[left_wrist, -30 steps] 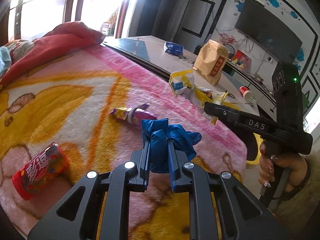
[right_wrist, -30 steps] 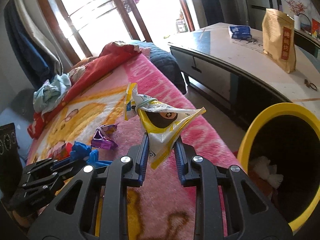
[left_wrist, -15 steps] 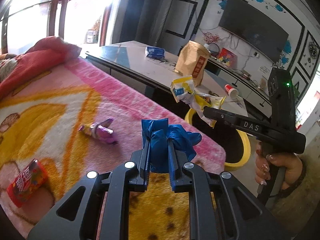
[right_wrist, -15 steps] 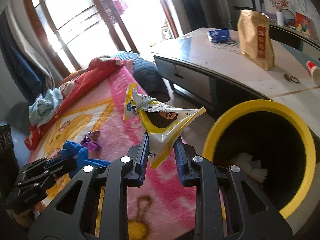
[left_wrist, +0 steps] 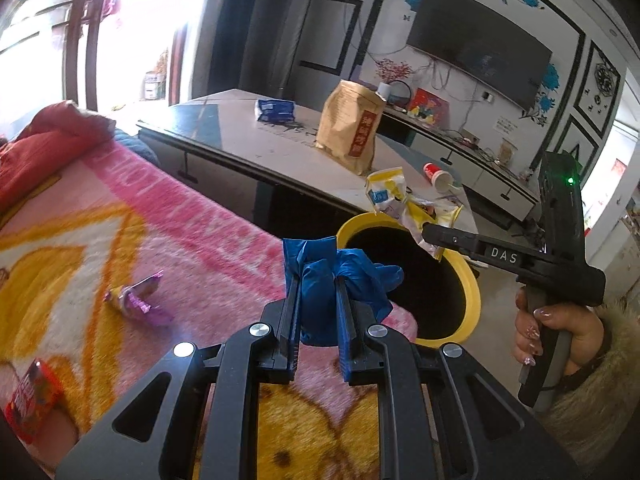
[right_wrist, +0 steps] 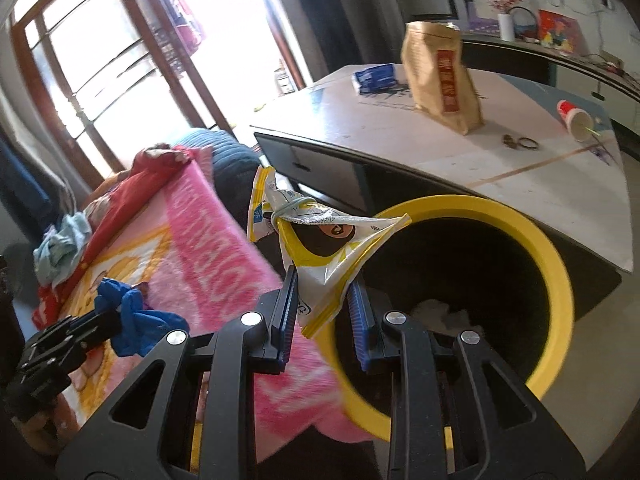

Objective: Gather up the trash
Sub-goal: 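Carry the blue glove in the left tool and yellow wrapper in the right tool over the bin, then open both tools to drop the glove and wrapper into the bin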

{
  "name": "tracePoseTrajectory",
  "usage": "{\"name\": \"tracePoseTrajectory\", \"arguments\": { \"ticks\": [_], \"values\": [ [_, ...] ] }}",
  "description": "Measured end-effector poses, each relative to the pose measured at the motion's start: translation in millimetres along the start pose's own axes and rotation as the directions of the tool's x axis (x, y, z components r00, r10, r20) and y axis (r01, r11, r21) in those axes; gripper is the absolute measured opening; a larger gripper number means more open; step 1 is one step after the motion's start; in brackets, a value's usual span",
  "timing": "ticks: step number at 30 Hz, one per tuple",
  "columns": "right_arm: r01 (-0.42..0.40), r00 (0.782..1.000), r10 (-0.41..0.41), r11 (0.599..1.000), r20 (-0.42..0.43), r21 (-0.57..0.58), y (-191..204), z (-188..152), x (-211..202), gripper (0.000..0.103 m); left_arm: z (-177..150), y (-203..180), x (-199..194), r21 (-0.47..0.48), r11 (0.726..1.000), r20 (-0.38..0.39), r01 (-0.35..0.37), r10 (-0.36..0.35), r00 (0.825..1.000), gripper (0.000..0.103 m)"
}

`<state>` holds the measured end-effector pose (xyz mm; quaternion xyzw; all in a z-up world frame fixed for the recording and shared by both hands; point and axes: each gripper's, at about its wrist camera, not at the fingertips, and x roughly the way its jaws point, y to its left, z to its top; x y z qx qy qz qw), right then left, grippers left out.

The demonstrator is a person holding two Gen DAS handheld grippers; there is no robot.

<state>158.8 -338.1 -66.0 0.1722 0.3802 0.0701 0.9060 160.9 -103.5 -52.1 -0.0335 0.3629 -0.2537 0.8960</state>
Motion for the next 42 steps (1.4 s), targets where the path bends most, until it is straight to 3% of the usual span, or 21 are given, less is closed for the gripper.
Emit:
{"name": "tracePoseTrajectory", "arguments": {
  "ticks": [20,34,37,39,40,41,42],
  "values": [
    [0.158,0.987,-0.154,0.973,-0.033,0.168,-77.1,-10.0,-16.7,0.019,16.8,-50.1,45.6,0.095,0.993,-0.021,0.067,-0.065,0.998,0.015],
    [0.197,0.980,-0.190,0.947,-0.053,0.252,-108.4,-16.3,-24.5,0.019,17.0,-85.3,94.4,0.179,0.978,-0.092,0.107,-0.092,0.991,0.015],
    [0.187,0.982,-0.184,0.948,-0.036,0.258,-109.1,-15.0,-27.6,0.023,18.4,-91.1,102.7,0.197,0.974,-0.101,0.112,-0.094,0.990,0.015],
    [0.183,0.983,-0.184,0.948,-0.019,0.261,-108.4,-13.7,-30.1,0.040,18.2,-95.1,109.3,0.213,0.971,-0.109,0.112,-0.090,0.990,0.021],
    [0.189,0.981,-0.193,0.947,-0.012,0.260,-107.5,-13.3,-31.9,0.043,18.1,-95.9,111.0,0.218,0.971,-0.105,0.101,-0.079,0.991,0.037],
    [0.192,0.980,-0.197,0.947,-0.008,0.259,-106.9,-13.2,-32.8,0.046,18.1,-94.9,112.3,0.216,0.973,-0.101,0.087,-0.066,0.993,0.060],
    [0.194,0.980,-0.200,0.946,-0.005,0.258,-106.3,-13.0,-33.4,0.046,18.2,-94.0,112.4,0.208,0.975,-0.099,0.082,-0.063,0.993,0.068]
  ]
}}
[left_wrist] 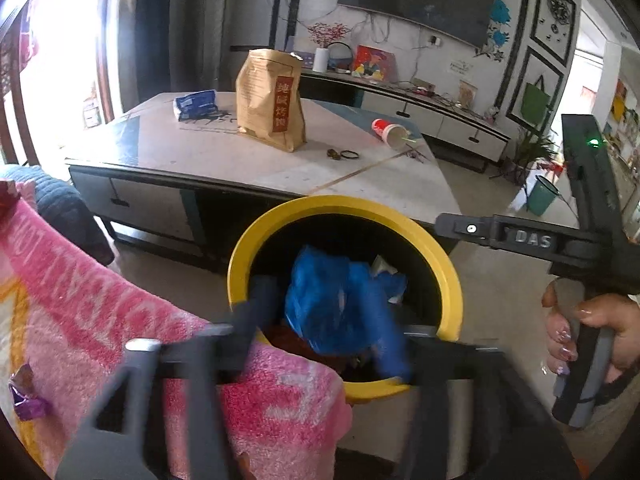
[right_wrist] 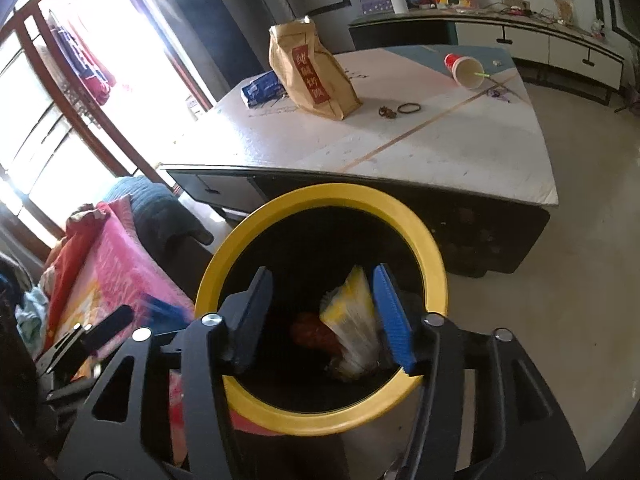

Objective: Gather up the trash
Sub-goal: 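Open both tools to drop the glove and wrapper into the bin, then move both tools back toward the red candy tube and purple wrapper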

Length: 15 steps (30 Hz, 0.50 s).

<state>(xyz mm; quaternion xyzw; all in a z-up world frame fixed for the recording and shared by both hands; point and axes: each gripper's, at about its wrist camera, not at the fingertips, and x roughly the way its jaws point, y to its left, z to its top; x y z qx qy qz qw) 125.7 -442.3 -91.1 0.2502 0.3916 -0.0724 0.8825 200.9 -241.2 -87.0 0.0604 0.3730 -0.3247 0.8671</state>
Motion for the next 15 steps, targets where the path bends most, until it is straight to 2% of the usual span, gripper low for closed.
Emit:
{"name": "tracePoseTrajectory", "arguments": {
  "ticks": [1,3,5,13,15],
  "values": [
    [0.002,1.000,-0.002,1.000,0.003,-0.004,0.9,0.3,-0.5,0.047,-0.2,1.8,-1.2,-0.011,1.000,0.004,0.002,-0.002,1.000,0.075],
    [0.003,1.000,-0.003,1.000,0.011,-0.014,3.2,0.3,-1.7,0.050,-1.5,5.8,-6.0,-0.027,1.000,0.015,-0.004,0.004,1.000,0.080],
    [0.012,0.999,-0.011,0.999,0.033,-0.043,10.0,0.3,-4.2,0.052,-3.0,10.7,-13.1,-0.037,0.999,0.034,-0.028,0.030,0.999,0.093],
    [-0.038,0.994,0.052,0.989,0.096,-0.142,41.2,-3.0,-16.1,0.057,-10.2,29.7,-45.9,-0.100,0.991,0.098,-0.085,0.095,0.991,0.096],
    [-0.050,0.992,0.068,0.985,0.104,-0.165,48.6,-4.5,-18.2,0.063,-12.2,35.2,-55.0,-0.113,0.988,0.116,-0.104,0.117,0.986,0.096]
  ]
}}
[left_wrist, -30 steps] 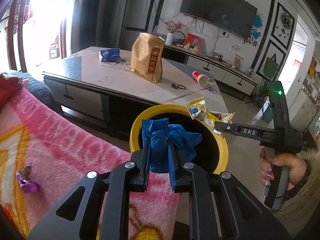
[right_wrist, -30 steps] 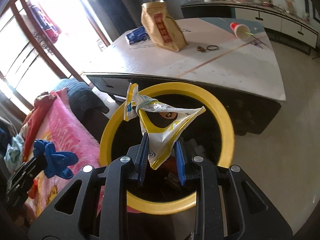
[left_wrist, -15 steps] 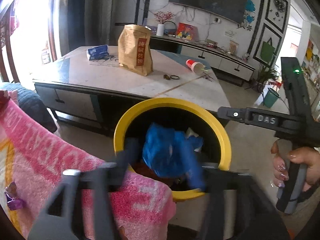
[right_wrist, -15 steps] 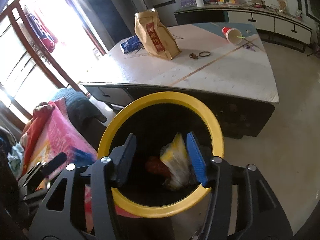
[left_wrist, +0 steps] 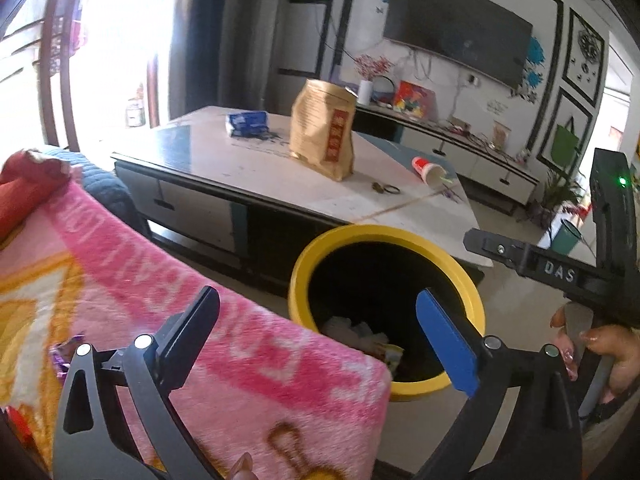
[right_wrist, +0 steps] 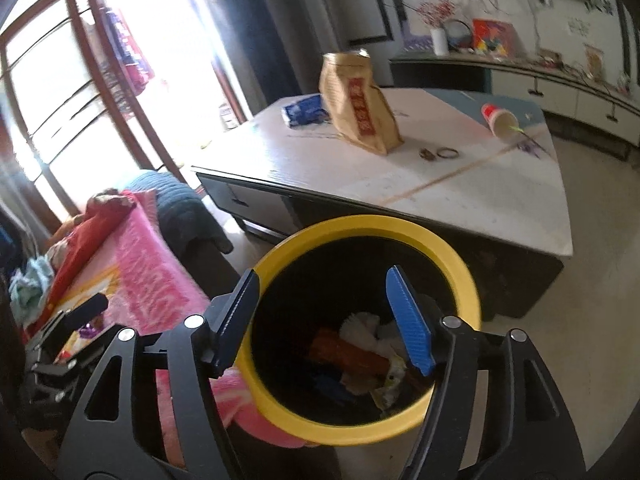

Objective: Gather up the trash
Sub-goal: 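Move both tools back toward the red candy tube and purple wrapper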

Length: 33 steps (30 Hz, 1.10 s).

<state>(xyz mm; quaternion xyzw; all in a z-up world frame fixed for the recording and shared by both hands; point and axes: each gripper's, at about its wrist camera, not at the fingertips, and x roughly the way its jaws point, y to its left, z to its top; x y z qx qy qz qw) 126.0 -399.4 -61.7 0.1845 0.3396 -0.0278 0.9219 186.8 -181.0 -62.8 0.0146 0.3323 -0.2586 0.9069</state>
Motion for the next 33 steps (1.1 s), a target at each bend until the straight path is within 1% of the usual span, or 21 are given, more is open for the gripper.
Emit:
{"name": "tracePoseTrajectory", "arguments": {
  "ticks": [7,12,18,25,33],
  "values": [
    [-0.063,0.997,0.066,0.995,0.040,-0.072,33.3,-2.8,-9.9,0.067,-2.7,19.6,-25.0,-0.032,0.998,0.050,-0.061,0.062,0.997,0.096],
    [-0.109,0.992,0.115,0.986,0.042,-0.123,57.4,-6.1,-12.3,0.069,-6.1,38.9,-44.8,-0.063,0.992,0.079,-0.111,0.116,0.990,0.096],
    [-0.152,0.987,0.158,0.972,0.019,-0.180,85.3,-15.3,-11.9,0.069,-12.2,65.1,-66.6,-0.107,0.980,0.104,-0.170,0.181,0.978,0.096],
    [-0.216,0.976,0.214,0.944,-0.037,-0.250,122.1,-30.7,-4.8,0.069,-19.6,95.3,-87.0,-0.167,0.960,0.118,-0.226,0.247,0.962,0.096],
    [-0.281,0.960,0.263,0.904,-0.098,-0.321,165.1,-45.2,3.7,0.069,-33.0,132.8,-112.7,-0.237,0.927,0.120,-0.290,0.324,0.938,0.096]
  ]
}}
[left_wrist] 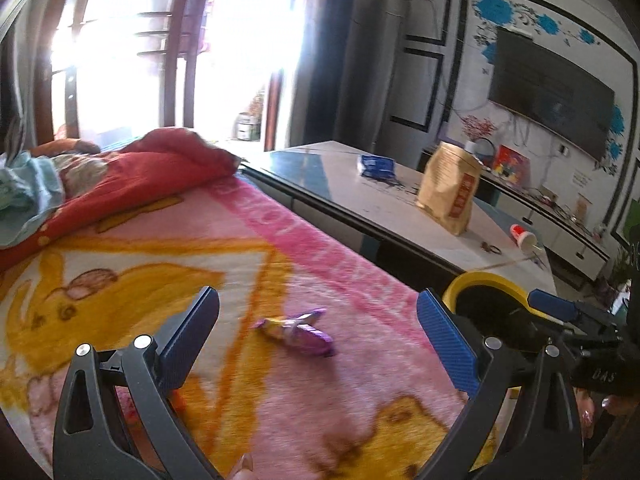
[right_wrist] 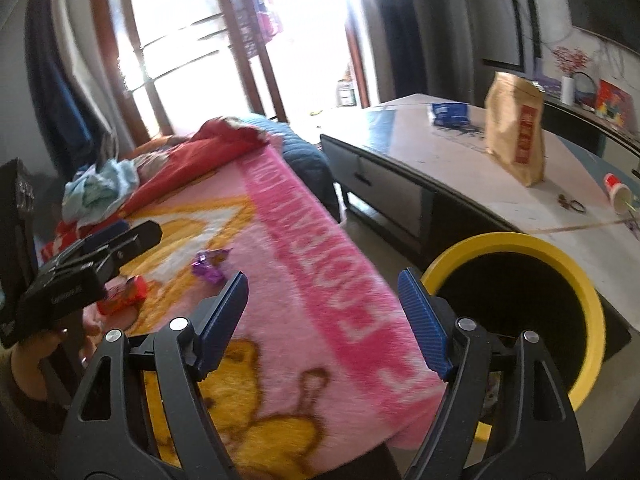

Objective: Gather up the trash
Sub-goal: 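Move both tools back toward the red candy tube and purple wrapper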

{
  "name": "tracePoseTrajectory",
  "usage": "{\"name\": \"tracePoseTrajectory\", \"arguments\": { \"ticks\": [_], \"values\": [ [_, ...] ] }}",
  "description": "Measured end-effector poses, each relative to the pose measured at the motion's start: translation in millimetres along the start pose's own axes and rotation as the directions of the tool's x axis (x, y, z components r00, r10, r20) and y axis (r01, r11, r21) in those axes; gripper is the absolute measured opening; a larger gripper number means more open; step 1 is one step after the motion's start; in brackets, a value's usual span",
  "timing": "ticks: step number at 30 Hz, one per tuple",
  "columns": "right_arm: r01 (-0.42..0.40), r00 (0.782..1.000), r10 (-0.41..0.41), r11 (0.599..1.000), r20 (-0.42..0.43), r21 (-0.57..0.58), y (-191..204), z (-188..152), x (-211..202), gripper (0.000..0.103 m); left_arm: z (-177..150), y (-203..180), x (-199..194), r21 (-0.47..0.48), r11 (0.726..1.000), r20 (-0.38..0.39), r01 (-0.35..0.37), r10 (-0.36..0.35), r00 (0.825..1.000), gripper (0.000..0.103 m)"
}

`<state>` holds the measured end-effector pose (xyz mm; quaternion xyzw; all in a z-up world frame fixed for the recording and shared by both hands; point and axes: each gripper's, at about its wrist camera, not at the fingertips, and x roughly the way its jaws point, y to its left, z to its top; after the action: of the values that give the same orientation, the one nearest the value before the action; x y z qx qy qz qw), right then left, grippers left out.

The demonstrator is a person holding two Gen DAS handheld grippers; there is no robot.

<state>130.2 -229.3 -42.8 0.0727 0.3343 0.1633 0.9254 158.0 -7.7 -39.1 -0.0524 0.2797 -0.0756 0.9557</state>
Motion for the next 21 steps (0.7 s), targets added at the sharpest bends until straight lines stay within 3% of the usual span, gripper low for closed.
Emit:
{"name": "tracePoseTrajectory", "arguments": {
  "ticks": [14,21],
  "values": [
    [-0.102,0.991,0.093,0.990,-0.091,-0.099,63.4,0.8,55.0,0.069,-15.9,80.8,-22.0,-0.089,0.987,-0.024,-0.135,0.133,0.991,0.096],
    [-0.126,0.986,0.110,0.983,-0.124,-0.131,87.0,5.2,80.1,0.069,-28.1,113.6,-24.2,-0.115,0.980,-0.078,-0.160,0.152,0.985,0.096]
  ]
}}
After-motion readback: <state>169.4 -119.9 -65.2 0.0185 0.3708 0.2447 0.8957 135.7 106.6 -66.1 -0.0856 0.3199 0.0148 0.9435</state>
